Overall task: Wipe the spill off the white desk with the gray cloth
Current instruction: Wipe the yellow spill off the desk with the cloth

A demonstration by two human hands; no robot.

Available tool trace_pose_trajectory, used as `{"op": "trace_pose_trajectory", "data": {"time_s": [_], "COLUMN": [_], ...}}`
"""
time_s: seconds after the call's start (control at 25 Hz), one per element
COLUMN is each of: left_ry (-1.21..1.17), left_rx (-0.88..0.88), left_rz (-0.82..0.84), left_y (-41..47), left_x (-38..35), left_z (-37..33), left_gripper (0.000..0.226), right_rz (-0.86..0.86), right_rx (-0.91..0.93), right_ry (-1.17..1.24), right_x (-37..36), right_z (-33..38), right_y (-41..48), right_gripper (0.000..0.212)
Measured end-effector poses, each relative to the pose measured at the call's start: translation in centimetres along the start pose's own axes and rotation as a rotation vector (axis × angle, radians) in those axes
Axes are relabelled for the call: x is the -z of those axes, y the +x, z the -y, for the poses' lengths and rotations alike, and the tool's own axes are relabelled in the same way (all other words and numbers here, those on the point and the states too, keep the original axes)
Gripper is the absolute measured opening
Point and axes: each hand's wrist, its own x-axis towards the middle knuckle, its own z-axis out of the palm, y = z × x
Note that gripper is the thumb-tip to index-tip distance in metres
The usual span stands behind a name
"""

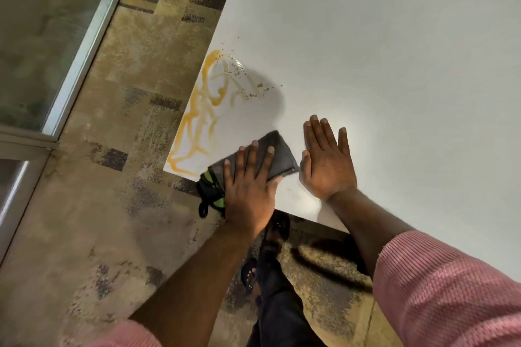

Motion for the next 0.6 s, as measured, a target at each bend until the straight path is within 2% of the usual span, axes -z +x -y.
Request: {"op": "trace_pose_trajectory", "data": {"time_s": [0.16, 0.32, 0.4, 0.52, 0.6], "left_ry": [-0.021, 0.032, 0.017, -0.022, -0.037], "left_rx": [-0.131, -0.252, -0.227, -0.062, -0.053], "left_rz": [0.033, 0.071, 0.059, 0.05, 0.058], "left_y": [-6.6, -6.4, -5.2, -5.1, -6.5], "left_x": [-1.5, -1.5, -1.1, -1.1, -1.8], "left_z": [0.3, 0.6, 1.1, 0.3, -1.6], "left_gripper": [0.069, 0.07, 0.069, 0.068, 0.069], "right_rz": [-0.026, -0.024, -0.026, -0.021, -0.019], "right_rx": [0.002, -0.004, -0.001, -0.005, -0.006], "right_ry": [0.0, -0.002, -0.008, -0.013, -0.021], "right_x": [-0.2, -0.1, -0.1, -0.1, -0.1], "right_z": [0.2, 0.3, 0.4, 0.5, 0.5], "right_y": [0.0, -0.1, -0.1, -0.1, -0.2], "right_gripper": [0.067, 0.068, 0.068, 0.068, 0.068]}}
